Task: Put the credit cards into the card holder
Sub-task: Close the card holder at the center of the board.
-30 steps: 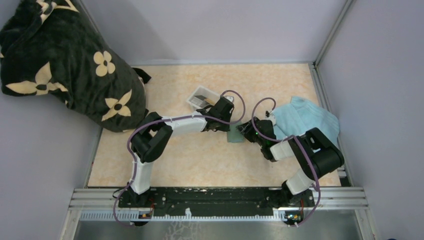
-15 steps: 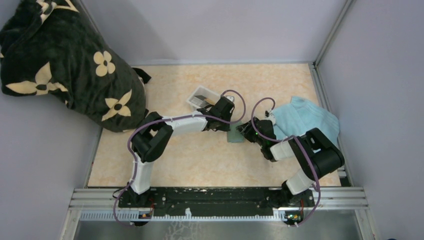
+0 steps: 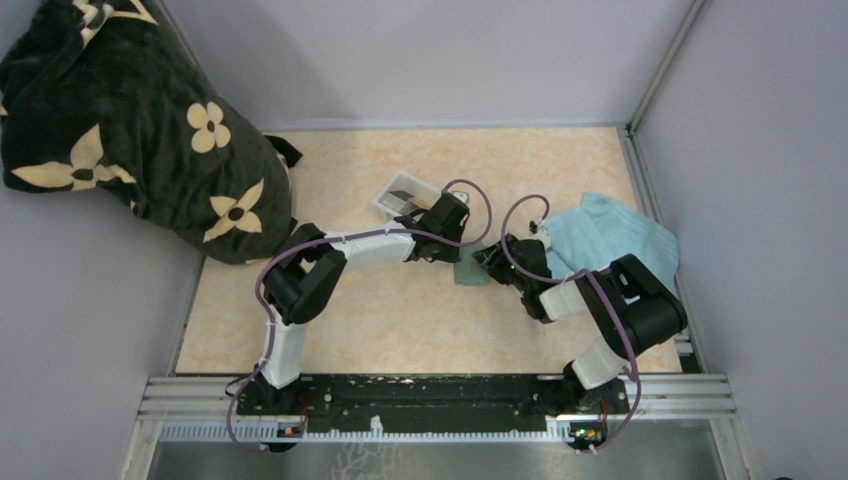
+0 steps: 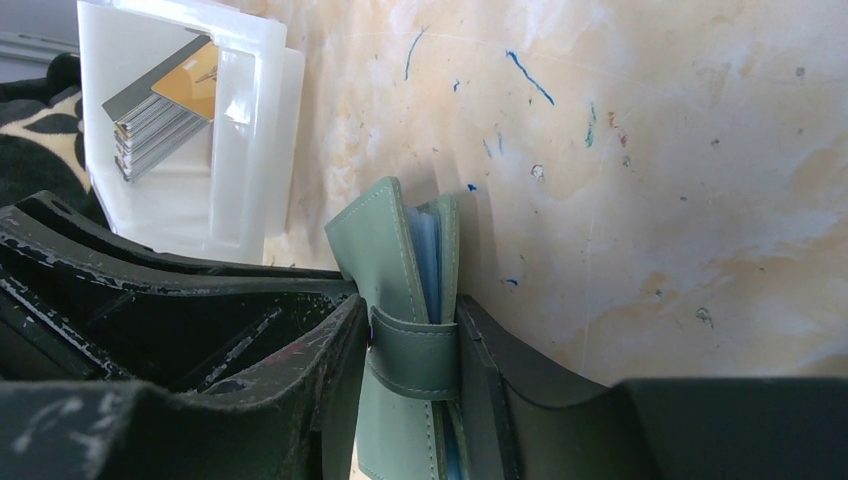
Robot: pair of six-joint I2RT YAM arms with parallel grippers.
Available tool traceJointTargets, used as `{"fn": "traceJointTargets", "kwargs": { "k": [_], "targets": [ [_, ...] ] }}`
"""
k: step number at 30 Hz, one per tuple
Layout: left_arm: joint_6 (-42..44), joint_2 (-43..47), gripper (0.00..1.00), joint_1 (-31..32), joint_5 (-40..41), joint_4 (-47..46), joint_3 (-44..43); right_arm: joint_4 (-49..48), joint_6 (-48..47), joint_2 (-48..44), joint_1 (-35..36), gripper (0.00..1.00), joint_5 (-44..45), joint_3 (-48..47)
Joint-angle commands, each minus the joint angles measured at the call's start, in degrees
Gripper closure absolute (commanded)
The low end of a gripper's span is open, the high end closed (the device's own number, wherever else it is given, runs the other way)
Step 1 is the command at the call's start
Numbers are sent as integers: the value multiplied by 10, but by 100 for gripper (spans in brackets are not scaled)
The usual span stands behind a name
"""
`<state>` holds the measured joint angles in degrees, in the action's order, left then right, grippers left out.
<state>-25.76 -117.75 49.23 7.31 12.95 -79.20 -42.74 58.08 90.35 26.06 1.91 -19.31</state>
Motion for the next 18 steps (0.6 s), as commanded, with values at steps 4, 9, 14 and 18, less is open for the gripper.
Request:
{"fn": "traceJointTargets", "kwargs": {
  "k": [4, 9, 14, 18],
  "targets": [
    [13, -71, 79, 6, -19, 56, 29, 129, -23, 57, 21, 62, 2, 5],
    [19, -72, 79, 5, -19, 55, 26, 132, -23, 48, 24, 64, 10, 12],
    [24, -73, 79, 5, -20, 57, 21, 129, -24, 17, 24, 64, 15, 27],
    [25, -75, 79, 5, -20, 59, 21, 128, -25, 8, 24, 63, 12, 27]
  ]
}}
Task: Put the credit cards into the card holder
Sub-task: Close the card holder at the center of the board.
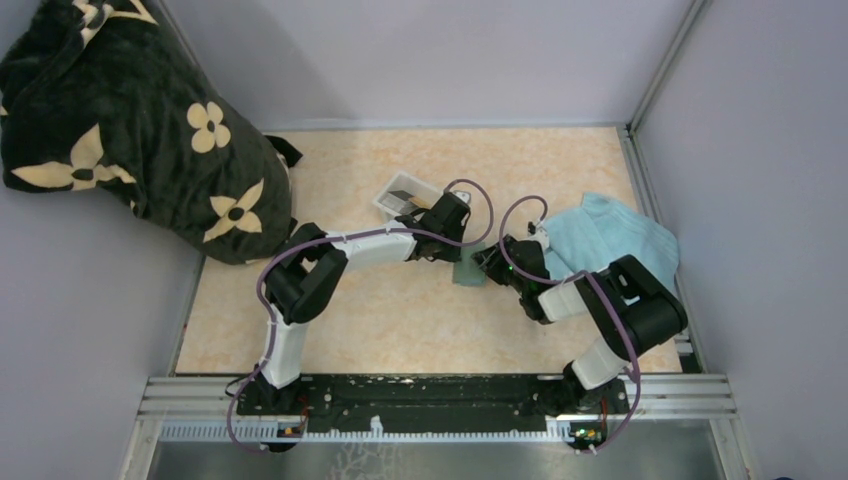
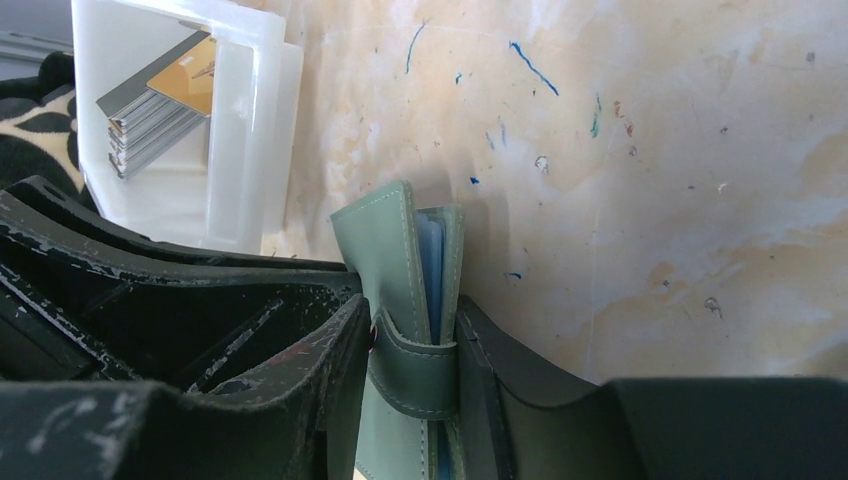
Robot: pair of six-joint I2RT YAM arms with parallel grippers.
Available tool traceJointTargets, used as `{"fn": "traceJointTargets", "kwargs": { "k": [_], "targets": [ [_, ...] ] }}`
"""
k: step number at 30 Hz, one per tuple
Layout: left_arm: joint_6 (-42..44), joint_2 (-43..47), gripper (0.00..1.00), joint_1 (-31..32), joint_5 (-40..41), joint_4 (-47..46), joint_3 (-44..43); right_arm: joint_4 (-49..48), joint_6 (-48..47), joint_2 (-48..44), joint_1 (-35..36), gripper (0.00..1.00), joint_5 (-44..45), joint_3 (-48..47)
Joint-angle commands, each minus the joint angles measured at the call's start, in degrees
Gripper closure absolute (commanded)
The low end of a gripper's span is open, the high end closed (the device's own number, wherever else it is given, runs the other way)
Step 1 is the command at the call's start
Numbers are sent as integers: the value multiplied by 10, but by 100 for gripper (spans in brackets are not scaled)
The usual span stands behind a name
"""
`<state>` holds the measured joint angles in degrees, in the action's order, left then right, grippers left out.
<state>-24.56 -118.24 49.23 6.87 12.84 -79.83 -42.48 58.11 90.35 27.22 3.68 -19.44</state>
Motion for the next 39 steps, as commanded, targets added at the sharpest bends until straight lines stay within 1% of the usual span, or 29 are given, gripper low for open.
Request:
{"fn": "traceJointTargets", "kwargs": {
  "k": [1, 13, 25, 31, 36, 39],
  "targets": [
    [13, -71, 79, 5, -15, 61, 27, 127, -26, 6, 12, 63, -5, 28],
    [8, -75, 79, 4, -16, 64, 22, 140, -32, 1, 13, 63, 4, 28],
    [4, -80, 79, 3, -20, 61, 22, 137, -35, 8, 13, 73, 14, 34],
    [3, -86, 79, 4, -22, 62, 15, 137, -41, 10, 19, 75, 20, 35],
    [1, -90, 79, 4, -24, 68, 10, 148, -45, 9, 33, 77, 42, 30],
    [-1, -88, 79, 4, -23, 68, 11, 147, -44, 12, 33, 77, 44, 28]
  ]
}}
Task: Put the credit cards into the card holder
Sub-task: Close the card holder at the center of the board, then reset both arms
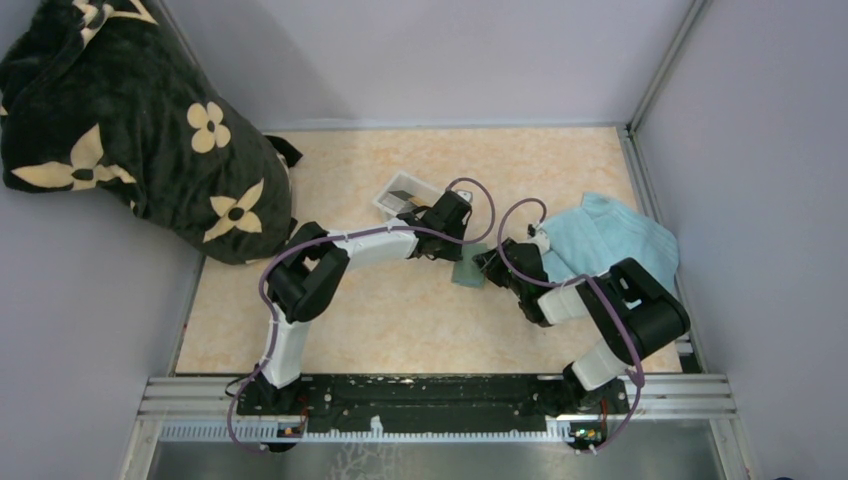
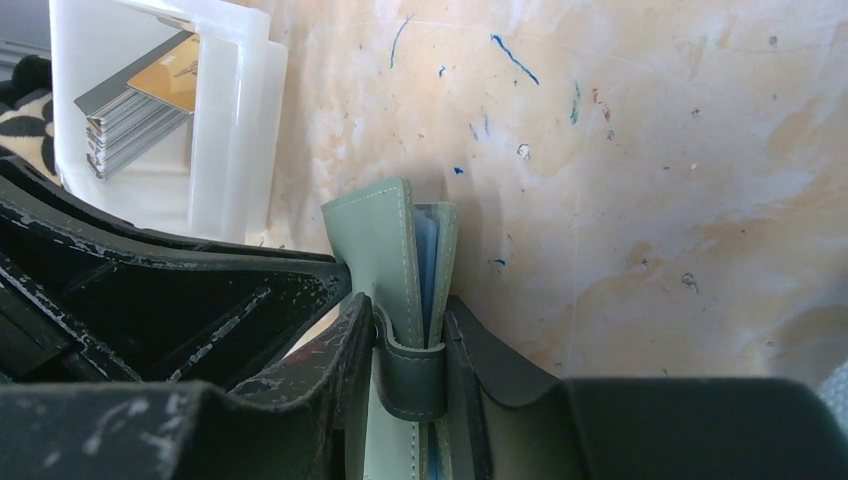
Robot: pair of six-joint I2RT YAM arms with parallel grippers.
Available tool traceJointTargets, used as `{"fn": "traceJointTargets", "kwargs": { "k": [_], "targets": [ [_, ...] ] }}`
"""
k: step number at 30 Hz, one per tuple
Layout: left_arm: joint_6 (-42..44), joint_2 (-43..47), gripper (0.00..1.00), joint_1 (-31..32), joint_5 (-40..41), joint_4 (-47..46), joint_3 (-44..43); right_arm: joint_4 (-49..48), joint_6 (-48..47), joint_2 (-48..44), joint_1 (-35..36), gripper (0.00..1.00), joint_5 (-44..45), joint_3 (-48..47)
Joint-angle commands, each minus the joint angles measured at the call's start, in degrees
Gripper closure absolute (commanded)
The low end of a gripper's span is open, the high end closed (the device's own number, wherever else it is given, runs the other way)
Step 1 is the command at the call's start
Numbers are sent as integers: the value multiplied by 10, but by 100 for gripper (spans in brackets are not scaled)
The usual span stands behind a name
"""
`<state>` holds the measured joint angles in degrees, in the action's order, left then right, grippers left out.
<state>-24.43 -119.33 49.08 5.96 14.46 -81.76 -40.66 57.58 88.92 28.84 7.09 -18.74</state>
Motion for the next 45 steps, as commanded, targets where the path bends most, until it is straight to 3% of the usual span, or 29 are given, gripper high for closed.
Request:
{"fn": "traceJointTargets", "kwargs": {
  "k": [1, 7, 9, 22, 26, 31, 36, 37, 38, 39, 45],
  "targets": [
    [-2, -76, 79, 5, -13, 52, 30, 130, -39, 27, 17, 74, 8, 19],
    [-13, -42, 78, 3, 5, 50, 32, 166, -60, -12, 17, 52, 1, -9],
    [-19, -23, 77, -1, 12, 44, 32, 194, -76, -29, 16, 49, 2, -26],
    [-52, 129, 75, -6, 67, -15, 29, 386, -161, -155, 6, 46, 78, -132],
    [-73, 217, 74, -1, 79, -34, 75, 435, -207, -207, 6, 46, 94, -158],
    [-82, 308, 67, 20, 155, -32, 153, 511, -256, -260, 6, 46, 127, -195],
    [-120, 396, 53, 24, 215, -16, 245, 604, -261, -257, 6, 36, 213, -240],
    [-128, 410, 33, 24, 224, -11, 259, 620, -259, -252, 6, 34, 225, -248],
    [-132, 422, 5, 24, 230, -6, 270, 633, -256, -249, 6, 33, 237, -254],
    [-139, 434, 1, 24, 233, 0, 280, 643, -254, -247, 6, 32, 244, -258],
    [-168, 471, 0, 24, 254, 30, 315, 661, -246, -261, 6, 30, 255, -255]
  ]
}}
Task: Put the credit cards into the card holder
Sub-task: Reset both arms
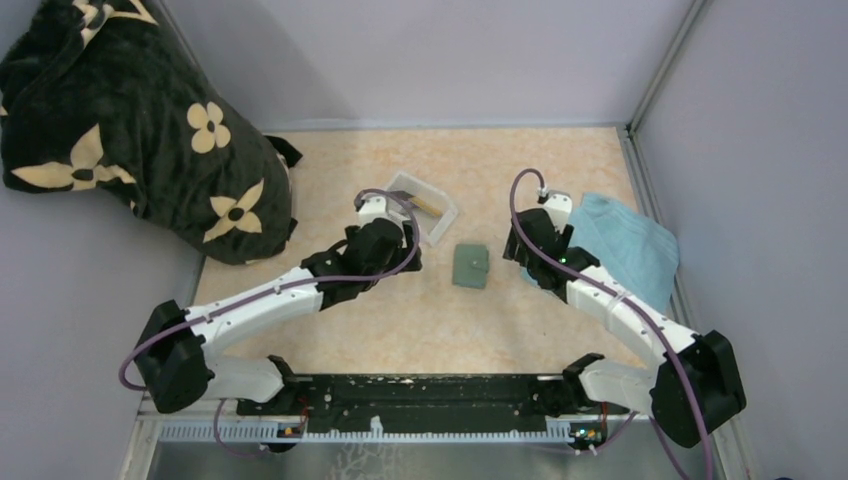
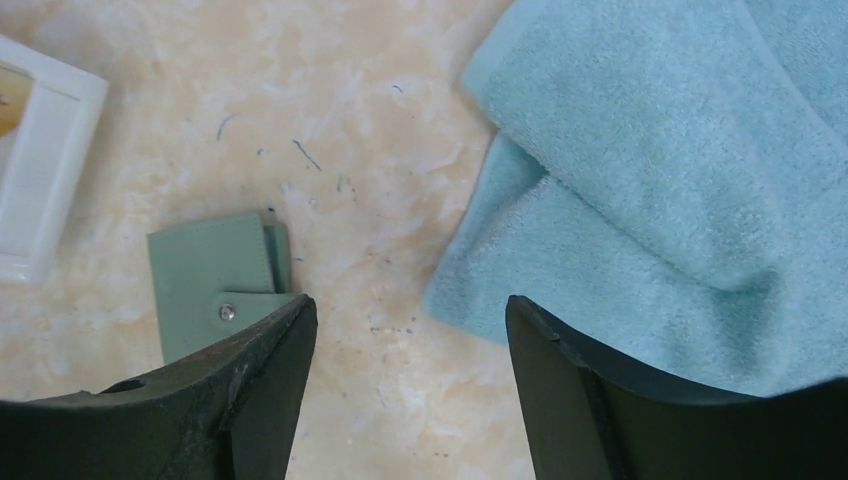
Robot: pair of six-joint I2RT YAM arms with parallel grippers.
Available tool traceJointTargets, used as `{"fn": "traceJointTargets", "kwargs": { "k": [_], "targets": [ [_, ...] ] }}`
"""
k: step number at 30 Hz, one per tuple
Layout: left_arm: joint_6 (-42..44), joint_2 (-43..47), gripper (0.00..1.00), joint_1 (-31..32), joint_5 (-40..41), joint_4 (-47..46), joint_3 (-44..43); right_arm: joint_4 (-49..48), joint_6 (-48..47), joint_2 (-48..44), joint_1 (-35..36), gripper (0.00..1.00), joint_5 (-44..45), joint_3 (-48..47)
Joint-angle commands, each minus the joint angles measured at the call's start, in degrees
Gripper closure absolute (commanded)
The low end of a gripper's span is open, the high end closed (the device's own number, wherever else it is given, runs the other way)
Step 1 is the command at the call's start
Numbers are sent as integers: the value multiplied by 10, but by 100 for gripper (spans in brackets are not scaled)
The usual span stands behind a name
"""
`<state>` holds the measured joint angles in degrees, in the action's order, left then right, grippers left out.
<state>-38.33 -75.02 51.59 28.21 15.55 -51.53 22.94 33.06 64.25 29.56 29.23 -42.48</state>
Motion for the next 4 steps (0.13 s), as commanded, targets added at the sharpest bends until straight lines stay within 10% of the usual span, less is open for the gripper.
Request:
{"fn": "traceJointTargets", "kwargs": {
  "k": [1, 4],
  "targets": [
    [-31, 33, 0, -1, 32, 22, 15, 15, -10, -24, -1, 31, 29, -9],
    [-42, 40, 0, -1, 42, 36, 19, 1, -17, -47, -1, 30, 26, 4]
  ]
}}
